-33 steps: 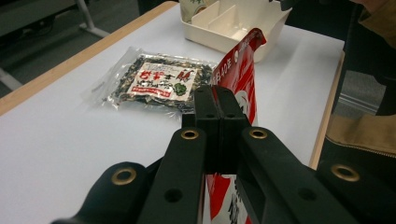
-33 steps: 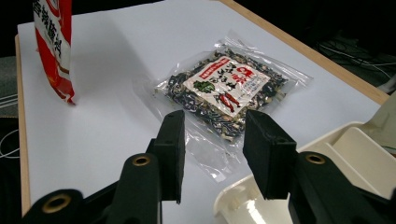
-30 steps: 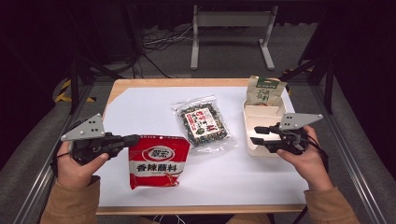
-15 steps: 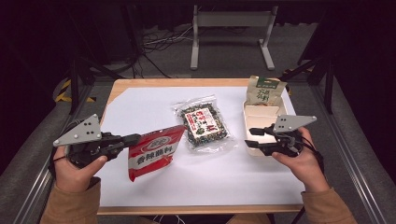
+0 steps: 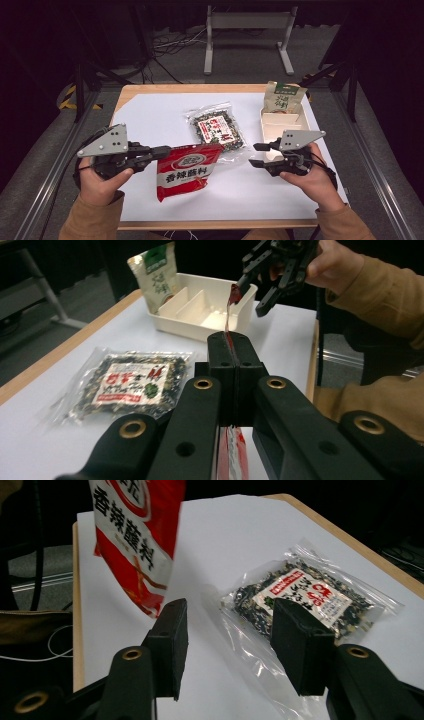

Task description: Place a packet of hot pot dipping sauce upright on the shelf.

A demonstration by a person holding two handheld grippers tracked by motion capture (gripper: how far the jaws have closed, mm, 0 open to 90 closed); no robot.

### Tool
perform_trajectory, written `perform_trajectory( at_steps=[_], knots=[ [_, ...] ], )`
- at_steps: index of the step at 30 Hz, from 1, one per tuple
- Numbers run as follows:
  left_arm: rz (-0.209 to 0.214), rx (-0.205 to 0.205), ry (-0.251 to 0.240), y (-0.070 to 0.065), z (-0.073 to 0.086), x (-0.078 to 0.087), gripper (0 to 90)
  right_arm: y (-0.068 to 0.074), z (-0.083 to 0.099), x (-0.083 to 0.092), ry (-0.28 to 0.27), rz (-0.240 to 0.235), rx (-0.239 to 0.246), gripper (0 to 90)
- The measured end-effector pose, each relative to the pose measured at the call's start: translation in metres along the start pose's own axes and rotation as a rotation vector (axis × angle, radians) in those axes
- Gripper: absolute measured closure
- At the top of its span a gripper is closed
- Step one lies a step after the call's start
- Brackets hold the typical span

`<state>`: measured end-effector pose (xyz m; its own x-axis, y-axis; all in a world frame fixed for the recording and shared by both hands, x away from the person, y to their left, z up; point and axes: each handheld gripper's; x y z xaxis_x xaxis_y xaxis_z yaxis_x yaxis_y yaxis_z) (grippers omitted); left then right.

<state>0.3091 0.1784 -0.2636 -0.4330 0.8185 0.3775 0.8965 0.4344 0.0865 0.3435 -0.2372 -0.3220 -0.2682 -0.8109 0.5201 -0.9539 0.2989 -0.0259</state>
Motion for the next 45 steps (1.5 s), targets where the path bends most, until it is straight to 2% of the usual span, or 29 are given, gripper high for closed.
perform_trajectory(
  at_steps=[10, 13, 17, 24, 28, 37, 42, 43, 45],
  knots=[
    [0.041, -0.023, -0.011, -0.008, -0.009, -0.021, 90.0, 0.014, -0.007, -0.013, -0.014, -0.025, 0.006, 45.9],
    [0.057, -0.02, -0.008, -0.01, -0.01, -0.028, 90.0, 0.015, -0.007, -0.015, -0.018, -0.026, 0.007, 45.5],
    [0.077, -0.038, -0.013, -0.015, -0.014, -0.036, 90.0, 0.015, -0.005, -0.018, -0.046, -0.037, 0.001, 45.4],
    [0.096, -0.05, -0.032, -0.02, -0.018, -0.047, 90.0, 0.016, -0.004, -0.025, -0.054, -0.063, -0.005, 45.7],
    [0.098, -0.053, -0.036, -0.022, -0.018, -0.05, 90.0, 0.017, 0.001, -0.035, -0.034, -0.086, -0.016, 47.5],
    [0.097, -0.048, -0.042, -0.022, -0.017, -0.049, 90.0, 0.017, 0.012, -0.056, -0.037, -0.147, -0.042, 49.7],
    [0.092, -0.051, -0.045, -0.021, -0.017, -0.048, 90.0, 0.016, 0.016, -0.063, -0.057, -0.162, -0.048, 55.0],
    [0.094, -0.055, -0.047, -0.021, -0.017, -0.048, 90.0, 0.017, 0.016, -0.063, -0.064, -0.156, -0.042, 62.3],
    [0.087, -0.055, -0.049, -0.021, -0.017, -0.047, 90.0, 0.018, 0.016, -0.064, -0.075, -0.151, -0.03, 67.9]
  ],
)
Point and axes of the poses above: each handheld gripper's, and its own axes: x roughly backward along the jaws, z roughly out of its underside, y roughly to its left, and after that the axes turned 7 degrees about -z, right-handed
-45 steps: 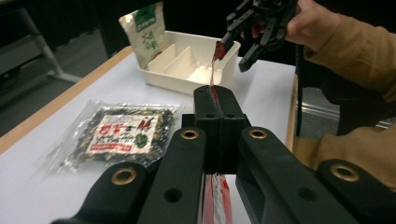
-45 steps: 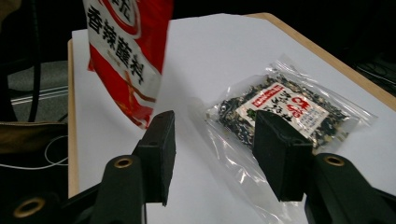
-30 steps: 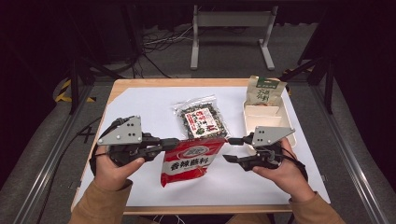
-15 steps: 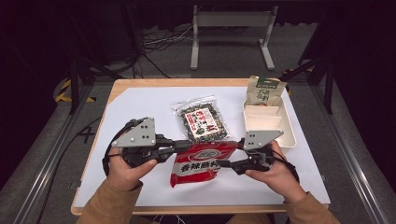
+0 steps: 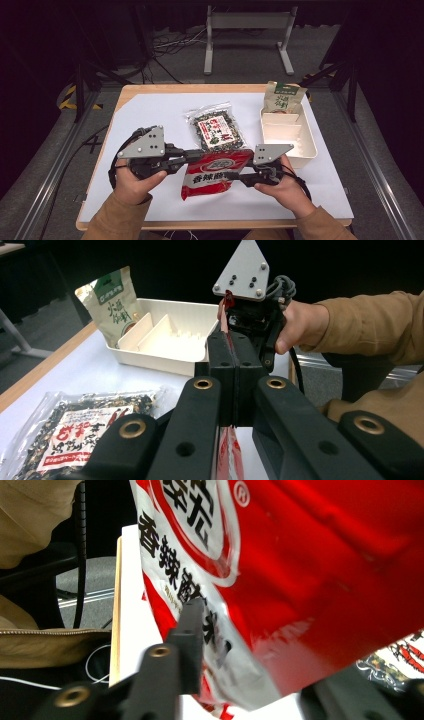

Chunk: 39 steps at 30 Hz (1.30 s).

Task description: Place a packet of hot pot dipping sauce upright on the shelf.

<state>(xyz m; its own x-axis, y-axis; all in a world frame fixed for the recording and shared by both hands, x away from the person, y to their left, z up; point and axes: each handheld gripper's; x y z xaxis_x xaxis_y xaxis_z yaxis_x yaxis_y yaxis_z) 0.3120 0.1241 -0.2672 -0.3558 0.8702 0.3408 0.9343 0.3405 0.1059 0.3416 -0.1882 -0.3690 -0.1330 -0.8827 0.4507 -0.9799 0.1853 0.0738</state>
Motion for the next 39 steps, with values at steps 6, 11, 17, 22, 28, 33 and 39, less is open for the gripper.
perform_trajectory(
  at_steps=[6, 11, 17, 22, 28, 33, 39],
  knots=[
    [-0.004, 0.005, -0.006, 0.002, 0.001, 0.003, 90.0, -0.001, -0.002, 0.002, 0.018, -0.054, 0.037, 83.3],
    [-0.016, 0.008, -0.013, 0.003, 0.003, 0.003, 90.0, -0.004, -0.005, 0.007, 0.012, -0.054, 0.06, 88.6],
    [-0.039, 0.024, -0.034, 0.007, 0.005, 0.005, 88.0, -0.003, -0.014, 0.019, 0.029, -0.06, 0.066, 89.3],
    [-0.066, 0.04, -0.046, 0.009, 0.005, 0.005, 75.3, -0.001, -0.021, 0.031, 0.037, -0.038, 0.085, 89.4],
    [-0.127, 0.042, -0.078, 0.012, 0.007, 0.008, 53.3, -0.006, -0.032, 0.061, 0.061, 0.021, 0.101, 89.4],
    [-0.133, 0.057, -0.067, 0.017, 0.011, 0.008, 45.1, -0.011, -0.038, 0.081, 0.079, 0.055, 0.101, 89.4],
    [-0.147, 0.071, -0.044, 0.023, 0.018, 0.006, 38.0, -0.015, -0.044, 0.1, 0.066, 0.094, 0.1, 89.4]
  ],
)
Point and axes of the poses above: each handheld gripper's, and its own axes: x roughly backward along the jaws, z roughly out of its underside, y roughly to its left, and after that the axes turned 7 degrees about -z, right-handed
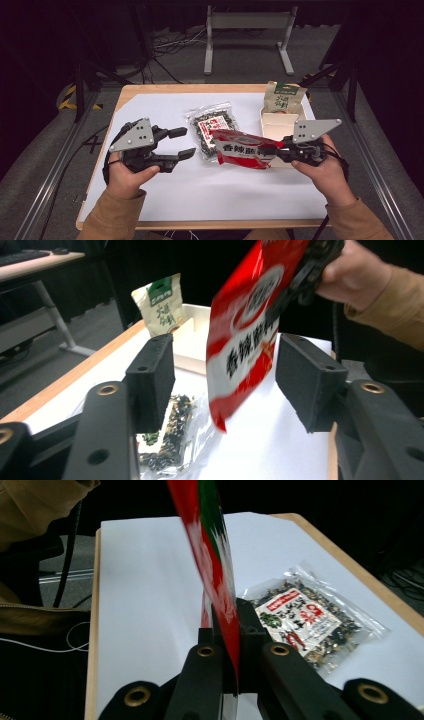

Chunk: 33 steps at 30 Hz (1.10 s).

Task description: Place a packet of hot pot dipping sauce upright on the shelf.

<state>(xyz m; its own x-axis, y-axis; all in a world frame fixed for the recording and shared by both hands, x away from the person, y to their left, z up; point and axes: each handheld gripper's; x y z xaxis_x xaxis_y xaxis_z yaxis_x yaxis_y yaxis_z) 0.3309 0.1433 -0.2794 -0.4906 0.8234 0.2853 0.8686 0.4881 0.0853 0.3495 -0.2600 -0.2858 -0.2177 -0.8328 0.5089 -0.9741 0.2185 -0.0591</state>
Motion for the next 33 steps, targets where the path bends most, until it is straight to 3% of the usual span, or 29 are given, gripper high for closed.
perform_trajectory(
  at_steps=[12, 20, 28, 33],
  knots=[
    [-0.029, 0.028, 0.039, 0.014, 0.014, -0.002, 29.4, -0.022, -0.011, 0.033, 0.008, 0.093, -0.011, 89.3],
    [-0.047, 0.047, 0.032, 0.02, 0.019, -0.004, 24.1, -0.037, -0.013, 0.048, 0.01, 0.152, -0.007, 89.3],
    [-0.107, 0.069, 0.054, 0.027, 0.025, -0.006, 18.8, -0.051, -0.012, 0.058, 0.001, 0.185, -0.022, 89.3],
    [-0.145, 0.113, 0.104, 0.033, 0.033, -0.006, 16.3, -0.066, -0.009, 0.063, -0.002, 0.205, -0.031, 89.3]
  ],
)
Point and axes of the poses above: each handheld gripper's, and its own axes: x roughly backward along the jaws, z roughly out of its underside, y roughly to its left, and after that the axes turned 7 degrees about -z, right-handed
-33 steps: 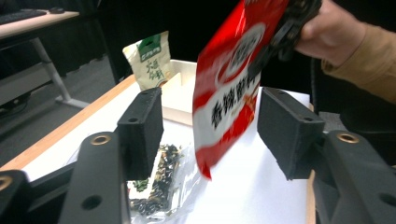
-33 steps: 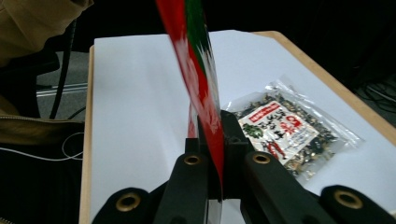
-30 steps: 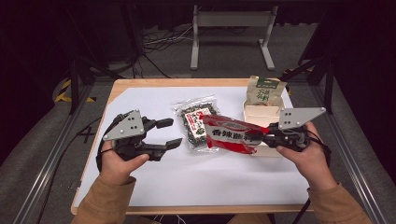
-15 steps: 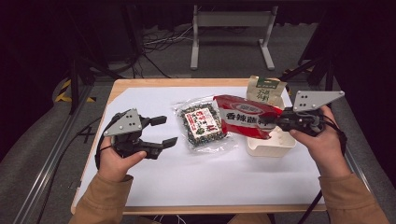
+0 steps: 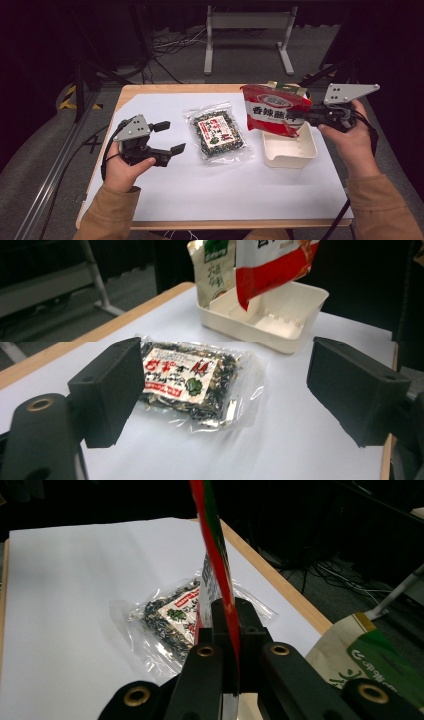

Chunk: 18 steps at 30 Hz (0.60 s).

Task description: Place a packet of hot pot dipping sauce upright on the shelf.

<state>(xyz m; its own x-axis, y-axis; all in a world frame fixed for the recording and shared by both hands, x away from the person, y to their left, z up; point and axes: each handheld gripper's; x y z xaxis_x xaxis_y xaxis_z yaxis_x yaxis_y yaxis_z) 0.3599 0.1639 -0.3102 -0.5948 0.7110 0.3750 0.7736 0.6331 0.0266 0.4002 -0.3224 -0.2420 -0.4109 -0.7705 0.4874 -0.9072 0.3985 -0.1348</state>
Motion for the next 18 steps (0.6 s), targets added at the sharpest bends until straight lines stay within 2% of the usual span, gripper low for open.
perform_trajectory(
  at_steps=[4, 10, 18],
  knots=[
    [-0.016, 0.012, 0.012, 0.002, 0.003, 0.001, 15.3, -0.012, 0.002, 0.001, 0.0, 0.017, 0.0, 89.3],
    [-0.018, 0.025, 0.036, 0.006, 0.006, -0.001, 14.2, -0.028, 0.008, 0.0, -0.006, 0.03, -0.025, 89.3],
    [-0.029, 0.053, 0.049, 0.013, 0.012, -0.005, 13.0, -0.043, 0.017, -0.001, 0.007, 0.04, -0.058, 89.3]
  ],
)
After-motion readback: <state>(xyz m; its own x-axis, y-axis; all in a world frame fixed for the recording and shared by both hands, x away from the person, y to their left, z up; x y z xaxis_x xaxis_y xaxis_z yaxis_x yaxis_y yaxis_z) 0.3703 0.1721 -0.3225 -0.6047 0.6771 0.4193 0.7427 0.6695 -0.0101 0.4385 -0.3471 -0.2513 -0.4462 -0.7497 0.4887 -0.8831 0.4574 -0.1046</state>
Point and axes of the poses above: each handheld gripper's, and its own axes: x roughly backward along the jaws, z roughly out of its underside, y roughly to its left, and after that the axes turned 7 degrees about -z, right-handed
